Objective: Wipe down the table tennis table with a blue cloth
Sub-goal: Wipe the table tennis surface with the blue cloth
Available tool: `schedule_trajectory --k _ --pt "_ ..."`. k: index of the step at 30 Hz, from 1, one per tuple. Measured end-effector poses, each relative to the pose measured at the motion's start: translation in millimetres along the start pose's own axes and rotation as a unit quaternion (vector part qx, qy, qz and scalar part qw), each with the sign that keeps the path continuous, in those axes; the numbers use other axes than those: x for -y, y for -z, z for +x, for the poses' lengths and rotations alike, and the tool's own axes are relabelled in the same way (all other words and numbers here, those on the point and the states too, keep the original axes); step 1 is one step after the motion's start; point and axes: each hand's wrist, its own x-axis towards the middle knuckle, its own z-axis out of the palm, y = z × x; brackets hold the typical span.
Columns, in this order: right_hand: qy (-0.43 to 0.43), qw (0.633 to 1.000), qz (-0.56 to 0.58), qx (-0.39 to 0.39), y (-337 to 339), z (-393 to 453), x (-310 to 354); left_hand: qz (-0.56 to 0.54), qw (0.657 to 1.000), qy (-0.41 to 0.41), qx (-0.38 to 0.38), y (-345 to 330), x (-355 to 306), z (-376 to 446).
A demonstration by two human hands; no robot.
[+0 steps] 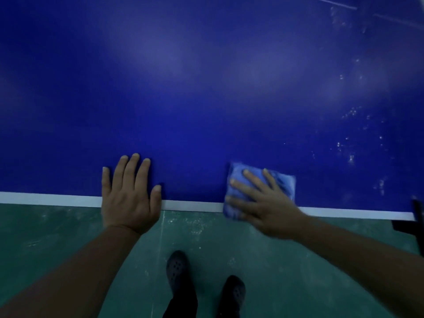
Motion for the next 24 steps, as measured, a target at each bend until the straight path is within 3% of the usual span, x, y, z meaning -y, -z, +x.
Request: schedule_trajectory --k 2,5,10,15,19,20,21,24 --pt "-0.115 0.992 0.048 -0.016 9 24 -15 -0.002 1.0 0.001 0.007 3 -1 0" --pt "-0.291 0.952 0.071 -0.068 19 99 0 -0.005 1.0 0.0 0.013 6 -2 -1" --pt "-0.343 0.928 0.117 -0.085 26 168 -3 -0.03 0.999 0.013 0.008 7 -3 -4" --pt "-0.599 0.786 0.122 -0.091 9 37 -70 -0.085 0.996 0.02 -0.014 10 -9 -6" --pt "-0.698 0.691 0.163 -0.093 7 -17 -66 -0.101 0.994 -0.029 -0.01 12 -35 -19" --pt "-0.7 0.689 0.161 -0.094 9 -2 -59 -0.103 0.994 -0.045 -0.005 12 -44 -21" --pt "-0.681 0.71 0.156 -0.091 11 19 -48 -0.105 0.993 -0.055 -0.001 10 -53 -22" --pt "-0.501 0.848 0.137 -0.104 3 79 17 -0.106 0.992 -0.071 0.006 4 -74 -20"
